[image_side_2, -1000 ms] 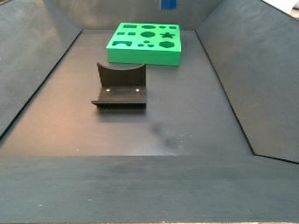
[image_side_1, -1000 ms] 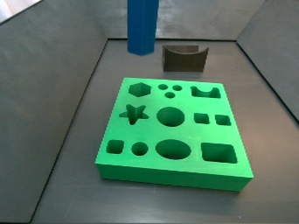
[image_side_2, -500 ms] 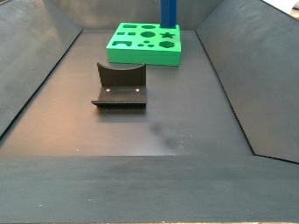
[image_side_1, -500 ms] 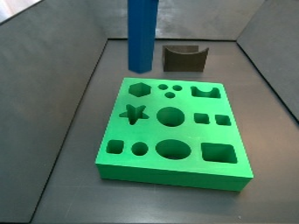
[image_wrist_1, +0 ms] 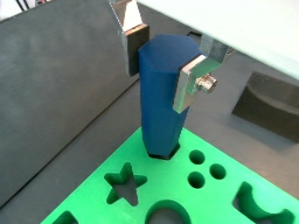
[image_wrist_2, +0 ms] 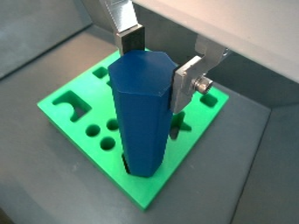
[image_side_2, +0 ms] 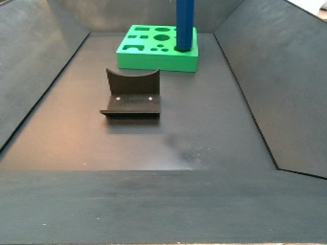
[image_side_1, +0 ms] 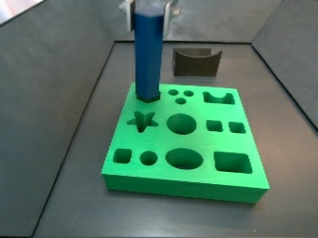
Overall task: Pick up the hexagon object. Move up. Move to above the board. Insert the hexagon object.
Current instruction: Insert the hexagon object.
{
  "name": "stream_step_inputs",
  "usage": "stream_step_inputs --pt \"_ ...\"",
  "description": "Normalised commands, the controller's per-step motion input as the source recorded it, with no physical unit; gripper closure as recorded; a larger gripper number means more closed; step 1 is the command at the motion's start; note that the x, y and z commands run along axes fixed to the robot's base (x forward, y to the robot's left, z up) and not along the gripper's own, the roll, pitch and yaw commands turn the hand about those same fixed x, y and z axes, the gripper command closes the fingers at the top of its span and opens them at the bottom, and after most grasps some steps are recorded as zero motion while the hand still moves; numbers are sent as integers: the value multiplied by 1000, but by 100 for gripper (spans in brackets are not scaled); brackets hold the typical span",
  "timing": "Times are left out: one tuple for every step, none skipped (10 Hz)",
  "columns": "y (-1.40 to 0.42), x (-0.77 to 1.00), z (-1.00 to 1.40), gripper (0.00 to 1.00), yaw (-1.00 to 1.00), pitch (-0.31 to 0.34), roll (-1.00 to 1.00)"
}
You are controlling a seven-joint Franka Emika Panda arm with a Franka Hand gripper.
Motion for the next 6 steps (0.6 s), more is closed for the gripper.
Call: stream_step_inputs --pt "109 -151 -483 100 -74 0 3" --pt "80 -60 -426 100 -69 -11 0" --pt "60 0 -314 100 -60 -77 -87" --pt "63 131 -200 100 -9 -147 -167" --pt "57 194 -177 100 0 -170 -180" --pt "0 229 -129 100 0 -156 -173"
